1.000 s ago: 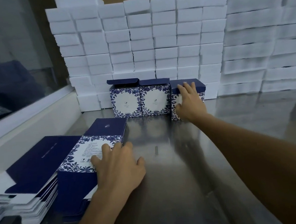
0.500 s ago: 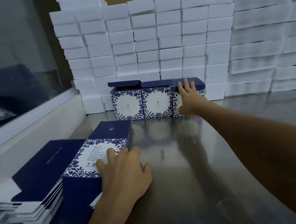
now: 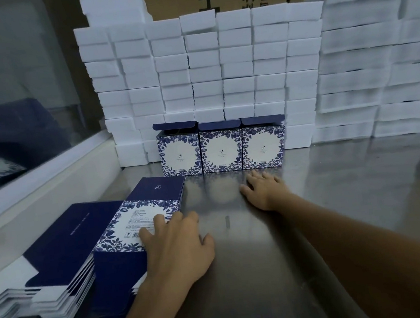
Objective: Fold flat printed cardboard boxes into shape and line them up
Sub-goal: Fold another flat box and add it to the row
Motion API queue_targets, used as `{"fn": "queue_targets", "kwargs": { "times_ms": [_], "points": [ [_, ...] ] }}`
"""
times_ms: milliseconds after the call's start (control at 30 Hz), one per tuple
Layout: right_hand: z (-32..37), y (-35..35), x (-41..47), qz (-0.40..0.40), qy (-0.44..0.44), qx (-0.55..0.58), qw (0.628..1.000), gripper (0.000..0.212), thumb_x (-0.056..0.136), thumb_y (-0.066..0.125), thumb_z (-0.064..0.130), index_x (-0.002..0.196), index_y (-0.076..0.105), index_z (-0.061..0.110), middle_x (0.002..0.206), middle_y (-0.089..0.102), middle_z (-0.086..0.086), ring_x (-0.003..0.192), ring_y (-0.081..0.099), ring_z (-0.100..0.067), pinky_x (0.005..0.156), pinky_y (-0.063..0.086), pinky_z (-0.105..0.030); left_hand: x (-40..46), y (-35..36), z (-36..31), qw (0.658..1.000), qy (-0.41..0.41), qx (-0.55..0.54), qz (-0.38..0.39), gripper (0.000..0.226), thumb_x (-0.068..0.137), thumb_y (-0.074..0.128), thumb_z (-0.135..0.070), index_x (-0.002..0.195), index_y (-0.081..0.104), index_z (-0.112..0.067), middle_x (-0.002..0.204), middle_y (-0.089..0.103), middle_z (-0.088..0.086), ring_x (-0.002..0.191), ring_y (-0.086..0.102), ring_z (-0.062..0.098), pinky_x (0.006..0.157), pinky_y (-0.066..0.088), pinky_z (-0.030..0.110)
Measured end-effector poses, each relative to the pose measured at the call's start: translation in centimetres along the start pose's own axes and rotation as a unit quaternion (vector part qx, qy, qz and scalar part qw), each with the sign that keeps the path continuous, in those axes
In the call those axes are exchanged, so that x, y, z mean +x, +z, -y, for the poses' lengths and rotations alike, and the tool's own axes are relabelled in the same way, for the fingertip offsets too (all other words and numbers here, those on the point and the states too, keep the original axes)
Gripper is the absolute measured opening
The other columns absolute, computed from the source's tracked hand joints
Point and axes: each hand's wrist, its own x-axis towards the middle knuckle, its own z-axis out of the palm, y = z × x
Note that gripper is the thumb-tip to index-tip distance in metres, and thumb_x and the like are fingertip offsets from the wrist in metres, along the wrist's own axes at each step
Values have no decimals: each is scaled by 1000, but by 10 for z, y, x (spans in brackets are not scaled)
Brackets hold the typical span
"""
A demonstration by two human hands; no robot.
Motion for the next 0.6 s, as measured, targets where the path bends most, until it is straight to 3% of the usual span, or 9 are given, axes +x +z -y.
{"fn": "queue_targets", "kwargs": {
  "times_ms": [67,167,300,400,500,600],
  "points": [
    [3,1,-15,-25,-4,8,1000,60,103,28,51,151,35,16,162,29,-6,147,30,-26,118,22,-44,0,-2,1,1000,3,-3,3,37,89,46,-51,123,50,-34,123,52,-9,119,38,22,97,30,47],
    [13,0,-45,-63,-2,44,997,46,100,39,47,126,55,14,136,55,-10,127,52,-31,105,38,-41,2,-7,8,1000,15,-11,-4,43,89,48,-51,128,47,-33,125,49,-6,117,41,22,95,34,46],
    [21,0,-87,-95,-19,93,991,43,98,48,40,131,56,14,133,58,-11,122,55,-32,98,43,-37,7,-13,14,998,12,-56,-35,46,89,55,-50,130,50,-29,128,50,0,116,47,25,94,40,43],
    [24,-1,-110,-108,-13,135,985,44,94,55,40,131,57,17,132,59,-7,121,56,-28,96,43,-34,11,-15,25,996,-31,-18,-76,47,88,57,-52,125,57,-23,129,54,7,120,46,31,95,39,44],
    [27,-1,-128,-116,-2,189,975,35,90,61,42,119,66,22,120,65,-1,112,60,-23,92,44,-30,14,-17,40,989,-119,6,-90,52,84,58,-56,126,58,-25,136,51,13,124,44,38,101,33,49],
    [26,-5,-137,-122,21,280,952,18,90,65,36,101,72,25,101,72,3,99,64,-16,88,49,-29,14,-16,48,985,-155,-33,-64,59,79,62,-61,126,57,-26,133,53,13,118,49,38,97,36,47]
  ]
}}
